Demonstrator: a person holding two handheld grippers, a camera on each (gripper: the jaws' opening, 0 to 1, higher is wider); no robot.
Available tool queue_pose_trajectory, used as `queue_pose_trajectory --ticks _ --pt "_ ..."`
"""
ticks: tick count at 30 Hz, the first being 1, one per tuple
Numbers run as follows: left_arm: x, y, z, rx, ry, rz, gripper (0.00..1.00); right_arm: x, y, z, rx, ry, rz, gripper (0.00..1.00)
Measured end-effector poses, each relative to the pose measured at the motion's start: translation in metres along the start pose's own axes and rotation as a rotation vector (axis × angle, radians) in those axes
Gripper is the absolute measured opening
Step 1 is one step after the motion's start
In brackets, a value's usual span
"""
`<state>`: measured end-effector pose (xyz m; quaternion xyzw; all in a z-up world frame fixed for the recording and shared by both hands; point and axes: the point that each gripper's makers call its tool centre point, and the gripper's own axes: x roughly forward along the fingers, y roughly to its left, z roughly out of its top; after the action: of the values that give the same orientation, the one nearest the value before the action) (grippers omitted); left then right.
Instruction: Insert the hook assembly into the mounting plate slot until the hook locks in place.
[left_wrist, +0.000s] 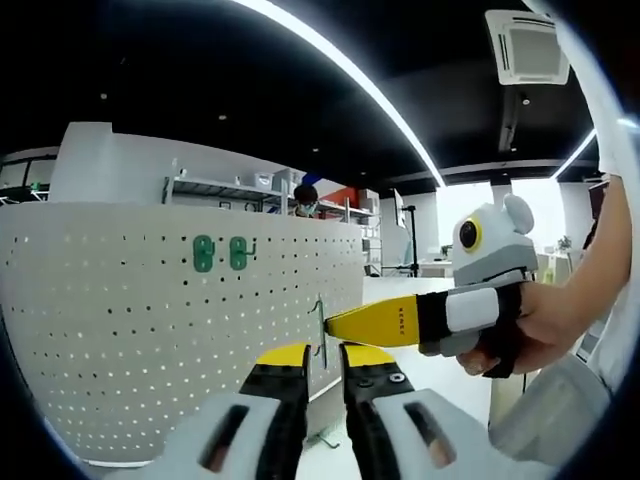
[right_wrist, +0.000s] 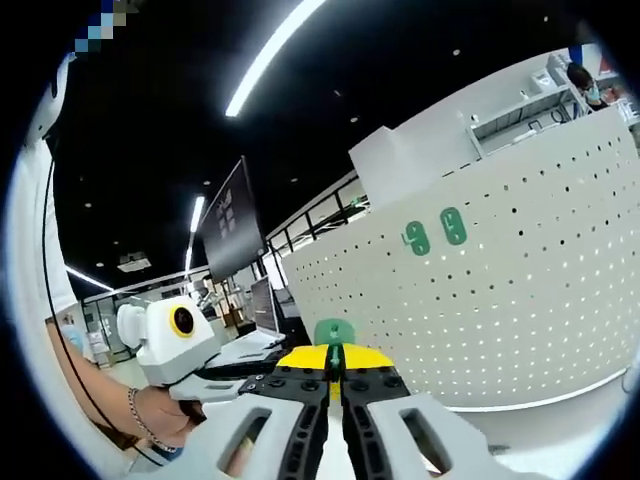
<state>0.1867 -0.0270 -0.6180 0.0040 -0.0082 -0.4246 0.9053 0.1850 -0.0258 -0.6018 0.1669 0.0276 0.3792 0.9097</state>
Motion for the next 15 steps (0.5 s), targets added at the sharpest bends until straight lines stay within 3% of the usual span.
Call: queue_pose_trajectory --ticks 4,13,15 --pt "0.001 0.0 -0.004 -0.014 0.017 -0.006 0.29 0.0 0.001 0.0 0.008 0.002 0.004 0.0" --pt "0.005 -0.005 -0.013 -0.04 0.045 -0.026 0.67 0.0 0.002 -0.001 0.007 0.007 0.012 0.0" --pt "0.006 -0.006 -0.016 -0.036 0.055 -0.026 0.71 -0.001 0.001 -0.001 0.007 0.007 0.011 0.0"
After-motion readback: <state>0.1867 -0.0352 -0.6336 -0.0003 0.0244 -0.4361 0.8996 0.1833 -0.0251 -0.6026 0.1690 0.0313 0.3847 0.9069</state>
